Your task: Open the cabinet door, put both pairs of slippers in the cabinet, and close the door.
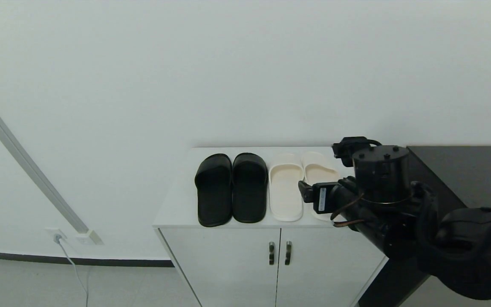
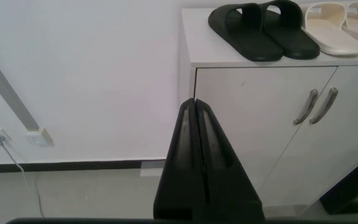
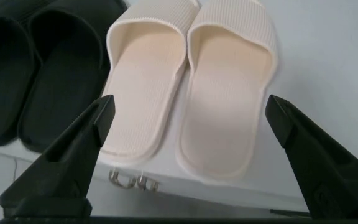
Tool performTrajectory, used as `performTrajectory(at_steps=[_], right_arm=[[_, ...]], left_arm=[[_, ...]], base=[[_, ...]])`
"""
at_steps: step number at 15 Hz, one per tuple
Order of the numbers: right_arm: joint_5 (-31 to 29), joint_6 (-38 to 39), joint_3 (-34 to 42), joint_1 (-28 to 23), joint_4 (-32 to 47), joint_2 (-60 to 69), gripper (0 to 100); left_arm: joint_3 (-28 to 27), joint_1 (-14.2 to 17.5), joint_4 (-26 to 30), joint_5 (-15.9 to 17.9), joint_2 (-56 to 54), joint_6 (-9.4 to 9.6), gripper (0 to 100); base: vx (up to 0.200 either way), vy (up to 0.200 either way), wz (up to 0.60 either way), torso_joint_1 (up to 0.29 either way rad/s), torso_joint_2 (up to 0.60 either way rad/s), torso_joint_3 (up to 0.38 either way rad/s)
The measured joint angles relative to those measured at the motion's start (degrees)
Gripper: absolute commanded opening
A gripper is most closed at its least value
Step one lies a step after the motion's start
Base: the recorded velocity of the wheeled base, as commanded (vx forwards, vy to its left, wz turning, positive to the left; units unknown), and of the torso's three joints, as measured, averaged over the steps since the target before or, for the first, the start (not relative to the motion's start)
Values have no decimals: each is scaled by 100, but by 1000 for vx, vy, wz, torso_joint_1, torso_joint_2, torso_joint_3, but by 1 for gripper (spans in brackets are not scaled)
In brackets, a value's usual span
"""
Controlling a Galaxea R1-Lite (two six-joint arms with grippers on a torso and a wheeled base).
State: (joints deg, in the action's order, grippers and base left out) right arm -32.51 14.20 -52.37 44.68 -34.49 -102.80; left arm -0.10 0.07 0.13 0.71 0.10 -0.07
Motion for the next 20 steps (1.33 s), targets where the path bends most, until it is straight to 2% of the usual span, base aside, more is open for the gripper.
performTrajectory(at_steps=[3,10,20], right_arm=[[-252,-15,-402,-13,-341,-644,100],[-293,-44,-1212,-325,-714,-1768,100],[-173,-567,-2436,-697,-756,-2644,100]], left_arm=[[0,-2,2,0,0,0,0],[0,0,5,0,0,-4,0],[0,-5,2,0,0,-9,0]], base=[[0,0,0,0,0,0],[0,0,0,0,0,0],[0,0,0,0,0,0]])
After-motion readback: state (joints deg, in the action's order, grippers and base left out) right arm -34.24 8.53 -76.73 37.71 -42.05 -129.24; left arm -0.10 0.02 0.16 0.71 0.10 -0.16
